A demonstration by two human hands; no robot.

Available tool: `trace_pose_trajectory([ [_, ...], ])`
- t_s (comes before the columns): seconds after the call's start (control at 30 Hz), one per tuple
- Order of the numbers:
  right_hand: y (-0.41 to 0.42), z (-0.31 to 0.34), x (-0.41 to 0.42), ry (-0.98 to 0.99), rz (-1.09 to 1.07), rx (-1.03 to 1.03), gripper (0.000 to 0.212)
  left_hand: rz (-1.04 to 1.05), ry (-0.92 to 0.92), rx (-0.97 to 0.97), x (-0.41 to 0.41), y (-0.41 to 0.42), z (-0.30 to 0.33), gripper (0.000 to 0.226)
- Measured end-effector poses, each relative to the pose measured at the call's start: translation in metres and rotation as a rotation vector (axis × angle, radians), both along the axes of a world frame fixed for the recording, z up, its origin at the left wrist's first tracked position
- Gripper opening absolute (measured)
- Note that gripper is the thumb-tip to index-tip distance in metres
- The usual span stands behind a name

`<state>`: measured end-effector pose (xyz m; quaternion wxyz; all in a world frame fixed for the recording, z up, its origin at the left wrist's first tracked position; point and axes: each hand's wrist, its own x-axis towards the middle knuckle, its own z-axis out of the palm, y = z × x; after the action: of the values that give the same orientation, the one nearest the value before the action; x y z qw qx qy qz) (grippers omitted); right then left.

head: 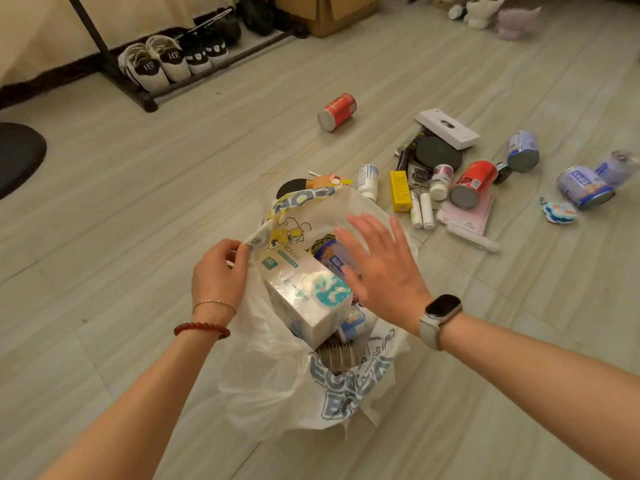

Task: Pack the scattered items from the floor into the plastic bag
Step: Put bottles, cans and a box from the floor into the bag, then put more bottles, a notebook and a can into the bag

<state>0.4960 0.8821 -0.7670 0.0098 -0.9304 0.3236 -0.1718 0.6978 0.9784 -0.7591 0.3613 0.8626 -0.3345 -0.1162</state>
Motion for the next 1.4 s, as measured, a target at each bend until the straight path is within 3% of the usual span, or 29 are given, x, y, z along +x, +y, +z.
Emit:
trace_pose_trajectory([
  [0.07, -0.023, -0.001, -0.016, 0.057, -0.248, 0.203, 0.068, -0.079, -0.06, 0.037, -0.001, -0.003, -0.007, 0.033],
  [0.13, -0.038, -0.004, -0.02, 0.02, -0.35, 0.599, 0.065, -0.22, -0.093, 0.108, -0.004, -0.007, -0.015, 0.045],
  [0.2, -0.037, -0.014, -0.014, -0.014, -0.254, 0.8, 0.054, -0.335, -0.115, 0.233, -0.011, -0.013, -0.023, 0.046],
  [0.3, -0.018, -0.028, 0.005, 0.152, -0.067, 0.875, 0.04, -0.443, -0.147, 0.415, -0.009, -0.027, -0.026, 0.043],
  [0.43, -0.033, -0.008, 0.019, 0.483, -0.07, 0.786, 0.035, -0.506, -0.103, 0.512, 0.017, -0.052, 0.002, 0.042],
  [0.57, -0.074, 0.058, 0.031, 0.708, -0.12, 0.641, 0.039, -0.446, -0.119, 0.397, 0.04, -0.065, 0.045, 0.032],
  [0.7, -0.098, 0.117, 0.036, 0.579, -0.246, 0.588, 0.036, -0.382, -0.06, 0.205, 0.039, -0.068, 0.095, 0.025],
  [0.83, -0.118, 0.138, 0.036, 0.456, -0.282, 0.628, 0.036, -0.419, -0.071, 0.183, 0.027, -0.083, 0.111, 0.027],
  [0.97, -0.163, 0.108, 0.035, 0.264, -0.318, 0.715, 0.037, -0.45, -0.11, 0.311, 0.009, -0.128, 0.09, 0.032],
  [1.13, -0.23, 0.02, 0.041, 0.262, -0.239, 0.744, 0.046, -0.494, -0.119, 0.623, -0.024, -0.204, 0.032, 0.047],
  [1.3, -0.293, -0.043, 0.052, 0.599, 0.188, 0.478, 0.076, -0.507, -0.077, 0.903, -0.043, -0.269, -0.03, 0.075],
  [1.4, -0.323, -0.067, 0.055, 0.74, 0.334, 0.45, 0.092, -0.472, -0.085, 1.053, -0.047, -0.287, -0.054, 0.081],
])
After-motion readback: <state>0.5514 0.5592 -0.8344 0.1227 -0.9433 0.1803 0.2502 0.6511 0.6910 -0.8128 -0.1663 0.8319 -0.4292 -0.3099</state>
